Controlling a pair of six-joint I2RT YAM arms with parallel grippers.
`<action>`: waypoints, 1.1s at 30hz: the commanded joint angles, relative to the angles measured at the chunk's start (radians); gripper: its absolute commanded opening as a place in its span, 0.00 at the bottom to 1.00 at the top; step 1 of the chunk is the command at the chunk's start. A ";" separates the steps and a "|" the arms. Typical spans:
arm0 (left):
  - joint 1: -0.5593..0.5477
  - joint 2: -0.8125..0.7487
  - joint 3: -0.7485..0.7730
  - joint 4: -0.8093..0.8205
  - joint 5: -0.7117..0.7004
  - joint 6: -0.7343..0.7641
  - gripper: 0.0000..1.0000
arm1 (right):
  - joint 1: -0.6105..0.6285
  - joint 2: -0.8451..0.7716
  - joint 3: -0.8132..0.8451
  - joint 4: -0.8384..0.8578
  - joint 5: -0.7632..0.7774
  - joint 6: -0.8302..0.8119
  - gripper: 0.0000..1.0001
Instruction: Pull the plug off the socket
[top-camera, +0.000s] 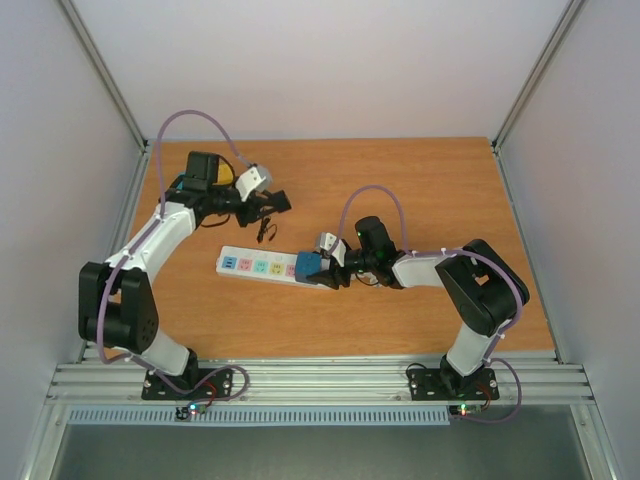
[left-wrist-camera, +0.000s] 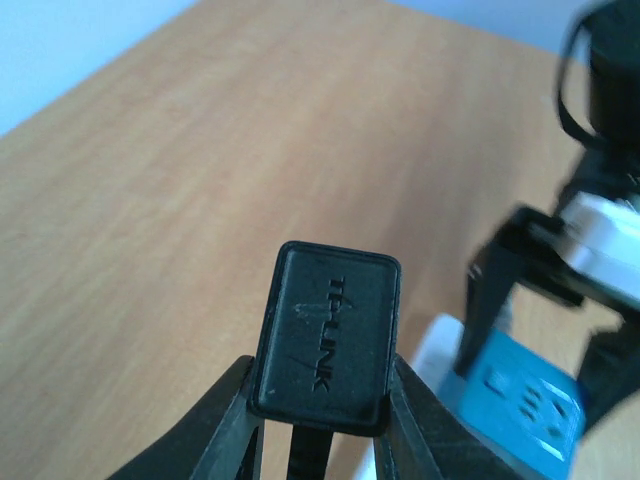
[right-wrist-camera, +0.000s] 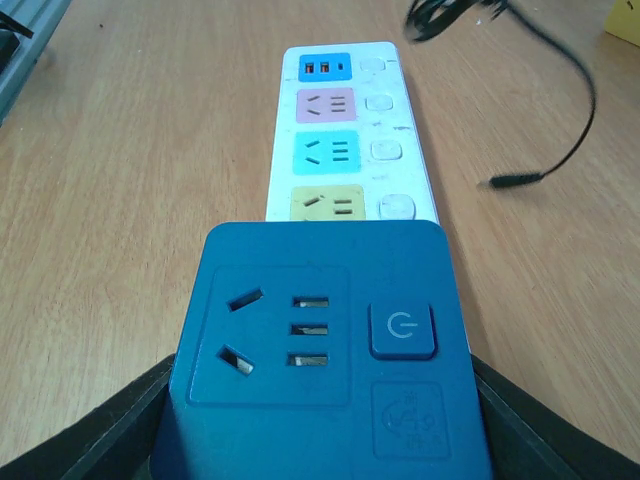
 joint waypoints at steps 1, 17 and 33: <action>0.021 0.046 0.006 0.324 -0.057 -0.360 0.16 | 0.000 0.033 0.015 -0.015 0.067 -0.020 0.32; 0.245 0.269 -0.073 0.551 -0.035 -0.622 0.17 | 0.000 0.034 0.019 -0.024 0.064 -0.019 0.32; 0.406 0.384 -0.061 0.459 -0.116 -0.627 0.19 | 0.000 0.039 0.034 -0.047 0.063 -0.016 0.33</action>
